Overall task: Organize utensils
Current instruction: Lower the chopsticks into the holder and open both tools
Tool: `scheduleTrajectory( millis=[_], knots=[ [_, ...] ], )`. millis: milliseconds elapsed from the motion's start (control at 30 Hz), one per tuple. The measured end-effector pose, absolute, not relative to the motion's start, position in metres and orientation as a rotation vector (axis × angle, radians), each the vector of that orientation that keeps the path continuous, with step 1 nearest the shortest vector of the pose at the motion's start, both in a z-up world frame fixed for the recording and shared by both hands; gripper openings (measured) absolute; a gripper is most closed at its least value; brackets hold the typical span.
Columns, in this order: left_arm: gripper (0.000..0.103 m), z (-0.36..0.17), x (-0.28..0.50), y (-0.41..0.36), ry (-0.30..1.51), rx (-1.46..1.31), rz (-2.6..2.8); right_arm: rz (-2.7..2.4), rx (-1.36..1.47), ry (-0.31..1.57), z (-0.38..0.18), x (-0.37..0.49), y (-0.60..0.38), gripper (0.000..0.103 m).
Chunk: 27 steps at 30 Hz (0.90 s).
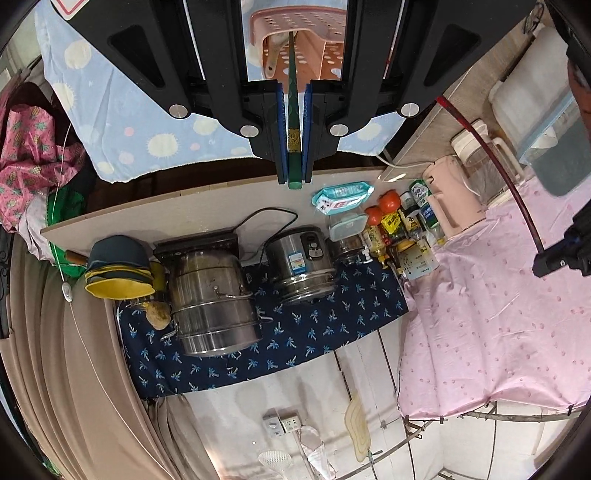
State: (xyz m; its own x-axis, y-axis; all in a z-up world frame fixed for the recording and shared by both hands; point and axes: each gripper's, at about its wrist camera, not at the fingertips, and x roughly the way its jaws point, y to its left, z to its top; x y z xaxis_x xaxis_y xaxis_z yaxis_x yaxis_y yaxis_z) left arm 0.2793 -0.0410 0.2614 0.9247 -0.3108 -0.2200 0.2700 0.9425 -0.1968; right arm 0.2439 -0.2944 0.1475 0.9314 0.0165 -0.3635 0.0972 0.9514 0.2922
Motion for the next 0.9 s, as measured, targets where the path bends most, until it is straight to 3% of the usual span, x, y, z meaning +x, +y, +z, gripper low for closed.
scheduleTrajectory(
  millis=[500, 900],
  knots=[
    [0.007, 0.265, 0.286, -0.045, 0.237, -0.150, -0.293, -0.047, 0.315, 0.417, 0.125, 0.247, -0.294, 0.007],
    [0.007, 0.221, 0.296, -0.046, 0.328, -0.137, -0.271, -0.054, 0.308, 0.421, 0.125, 0.246, -0.296, 0.007]
  ],
)
